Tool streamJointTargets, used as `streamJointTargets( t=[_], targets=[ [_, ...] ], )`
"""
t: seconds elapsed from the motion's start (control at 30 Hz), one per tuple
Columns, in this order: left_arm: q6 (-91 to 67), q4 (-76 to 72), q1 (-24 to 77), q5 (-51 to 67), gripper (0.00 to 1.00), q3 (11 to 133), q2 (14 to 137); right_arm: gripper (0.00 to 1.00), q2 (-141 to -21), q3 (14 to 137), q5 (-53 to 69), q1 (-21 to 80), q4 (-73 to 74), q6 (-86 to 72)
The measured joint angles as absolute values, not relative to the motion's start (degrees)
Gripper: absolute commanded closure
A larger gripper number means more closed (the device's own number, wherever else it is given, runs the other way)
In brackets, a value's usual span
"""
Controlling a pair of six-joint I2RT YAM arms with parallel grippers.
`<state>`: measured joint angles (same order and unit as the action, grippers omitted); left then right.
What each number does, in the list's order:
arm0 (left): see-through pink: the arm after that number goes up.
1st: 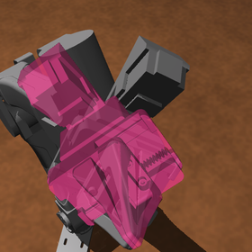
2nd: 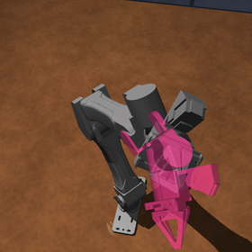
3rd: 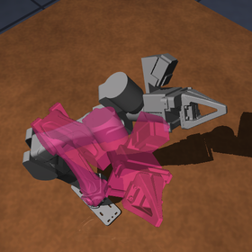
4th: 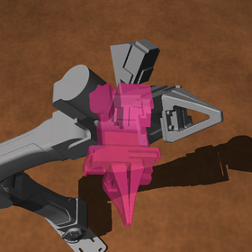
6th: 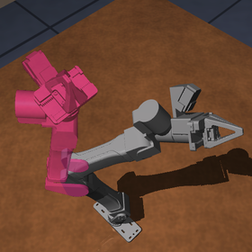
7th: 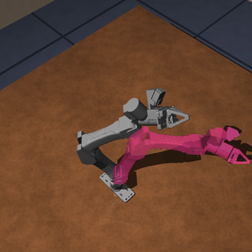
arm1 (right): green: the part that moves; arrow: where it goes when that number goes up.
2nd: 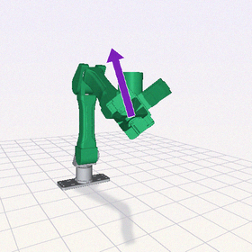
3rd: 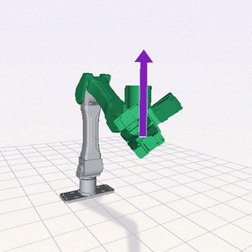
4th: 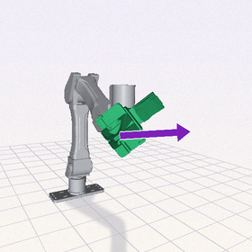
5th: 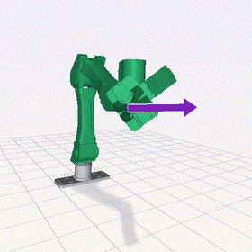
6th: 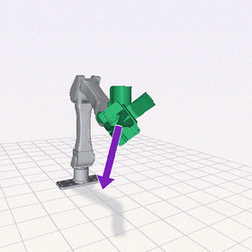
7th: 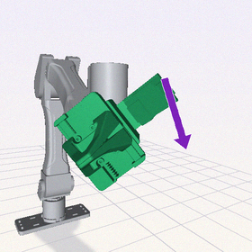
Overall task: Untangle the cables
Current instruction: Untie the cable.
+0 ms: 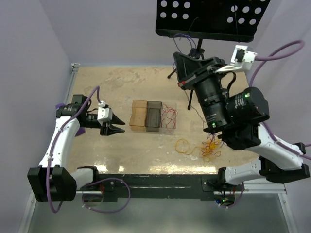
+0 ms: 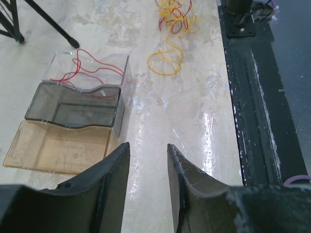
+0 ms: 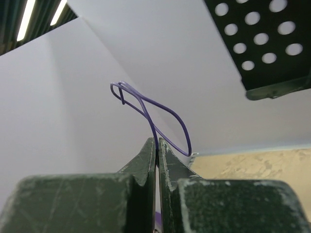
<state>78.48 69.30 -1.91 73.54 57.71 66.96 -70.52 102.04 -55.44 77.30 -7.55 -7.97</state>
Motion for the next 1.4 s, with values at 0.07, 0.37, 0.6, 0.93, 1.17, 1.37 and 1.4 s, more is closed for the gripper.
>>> streamJointTargets(
  t=[0.07, 0.37, 0.6, 0.93, 1.17, 1.37, 1.4],
  targets=[
    [78.52, 70.0, -1.61, 74.59, 0.55, 58.28, 66.52, 1.0, -73.25, 105.06, -52.95, 77.3, -6.35, -9.17],
    [80.12, 73.91, 0.6, 77.78, 0.44, 58.37, 66.89, 1.0, -83.88, 124.18, -39.33, 77.3, -5.74, -13.39],
    [76.86, 74.98, 2.76, 81.45, 0.02, 62.81, 66.89, 1.0, -85.38, 126.8, -33.23, 77.3, -7.16, -16.49],
    [68.84, 72.53, 10.79, 83.2, 0.0, 65.06, 68.69, 1.0, -86.46, 112.33, -30.87, 77.3, -9.02, -21.82],
    [70.81, 74.26, 13.21, 83.33, 0.06, 66.28, 73.84, 1.0, -89.19, 112.33, -28.91, 77.3, -9.13, -23.38],
    [71.72, 74.74, 13.28, 83.37, 0.22, 68.45, 76.62, 1.0, -87.37, 110.43, -28.84, 77.3, -11.64, -24.47],
    [71.81, 74.76, 13.3, 83.37, 0.32, 68.88, 77.34, 1.0, -86.78, 109.78, -28.84, 77.3, -11.92, -24.64]
  ],
)
